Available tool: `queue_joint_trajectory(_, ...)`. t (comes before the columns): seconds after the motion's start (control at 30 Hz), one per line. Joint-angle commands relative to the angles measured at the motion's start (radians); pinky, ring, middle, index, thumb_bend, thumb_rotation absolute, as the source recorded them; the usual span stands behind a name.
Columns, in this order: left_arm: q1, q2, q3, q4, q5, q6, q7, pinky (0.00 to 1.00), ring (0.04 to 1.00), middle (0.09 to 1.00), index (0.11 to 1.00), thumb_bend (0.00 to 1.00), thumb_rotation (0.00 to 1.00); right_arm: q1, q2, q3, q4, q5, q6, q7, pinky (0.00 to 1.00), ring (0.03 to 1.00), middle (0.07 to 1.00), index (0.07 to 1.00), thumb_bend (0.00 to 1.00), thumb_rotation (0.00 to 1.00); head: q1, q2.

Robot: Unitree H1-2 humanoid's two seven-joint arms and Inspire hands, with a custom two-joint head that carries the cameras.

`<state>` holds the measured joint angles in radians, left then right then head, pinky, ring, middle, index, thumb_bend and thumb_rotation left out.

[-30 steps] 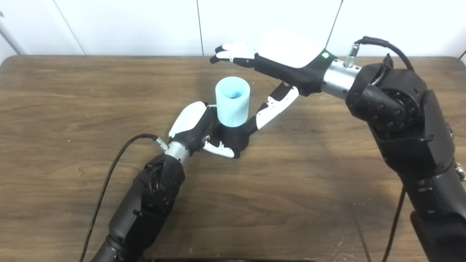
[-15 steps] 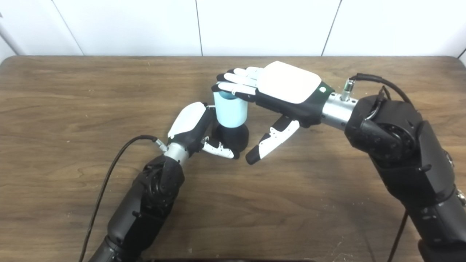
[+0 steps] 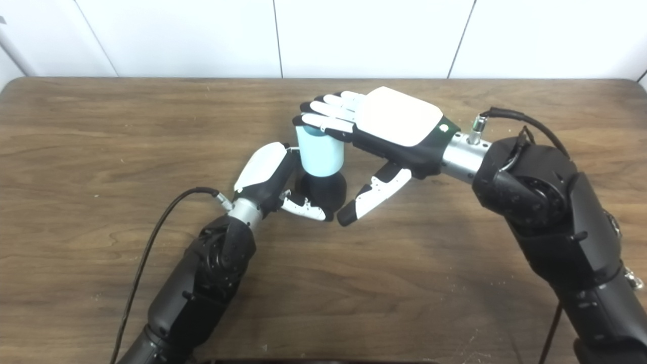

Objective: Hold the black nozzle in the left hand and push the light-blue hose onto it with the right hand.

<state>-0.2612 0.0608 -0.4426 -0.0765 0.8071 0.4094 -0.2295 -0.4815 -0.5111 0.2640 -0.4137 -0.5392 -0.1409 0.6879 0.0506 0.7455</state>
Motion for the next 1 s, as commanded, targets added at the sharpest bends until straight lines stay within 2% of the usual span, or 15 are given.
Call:
queue_joint_trajectory(0.0,0.070,0.044,-0.021,0.108,0.005,0.058,-0.084,0.98,0.840,0.679,0.482,0.52,0.04,-0.047,-0.008,-0.017,-0.042,0.003,0.007,-0.011,0.96,1.000,0.998,0.945,0.70,0.97,-0.001,0.003)
queue_joint_trajectory(0.27,0.073,0.040,-0.018,0.109,0.001,0.059,-0.082,0.99,0.826,0.677,0.483,0.52,0.04,-0.050,-0.005,-0.024,-0.066,0.004,-0.002,-0.025,0.95,1.000,0.995,0.931,0.68,0.95,-0.001,0.008)
queue_joint_trajectory(0.43,0.070,0.040,-0.016,0.111,0.000,0.059,-0.085,0.99,0.835,0.679,0.483,0.52,0.04,-0.035,-0.010,-0.019,-0.039,-0.015,-0.042,-0.043,0.94,1.000,0.992,0.928,0.68,0.96,-0.001,0.008)
queue_joint_trajectory(0.57,0.073,0.043,-0.014,0.102,0.003,0.059,-0.089,0.99,0.839,0.675,0.482,0.52,0.04,-0.017,-0.036,-0.010,0.007,-0.035,-0.085,-0.040,0.95,1.000,0.999,0.943,0.69,0.99,-0.001,0.011)
queue_joint_trajectory(0.67,0.074,0.044,-0.012,0.098,0.002,0.059,-0.089,0.99,0.841,0.679,0.482,0.52,0.04,-0.014,-0.046,-0.008,0.013,-0.034,-0.085,-0.025,0.96,1.000,1.000,0.946,0.69,0.99,-0.005,0.016)
queue_joint_trajectory(0.8,0.073,0.043,-0.012,0.103,-0.005,0.058,-0.082,0.99,0.788,0.642,0.482,0.52,0.04,-0.004,-0.055,-0.001,0.009,-0.027,-0.057,-0.004,0.95,1.000,0.998,0.940,0.70,0.99,-0.004,0.017)
queue_joint_trajectory(0.97,0.073,0.046,-0.013,0.099,-0.009,0.058,-0.081,0.98,0.825,0.686,0.482,0.52,0.04,-0.008,-0.056,-0.002,0.036,-0.017,-0.051,-0.012,0.94,1.000,0.993,0.937,0.70,0.99,-0.002,0.017)
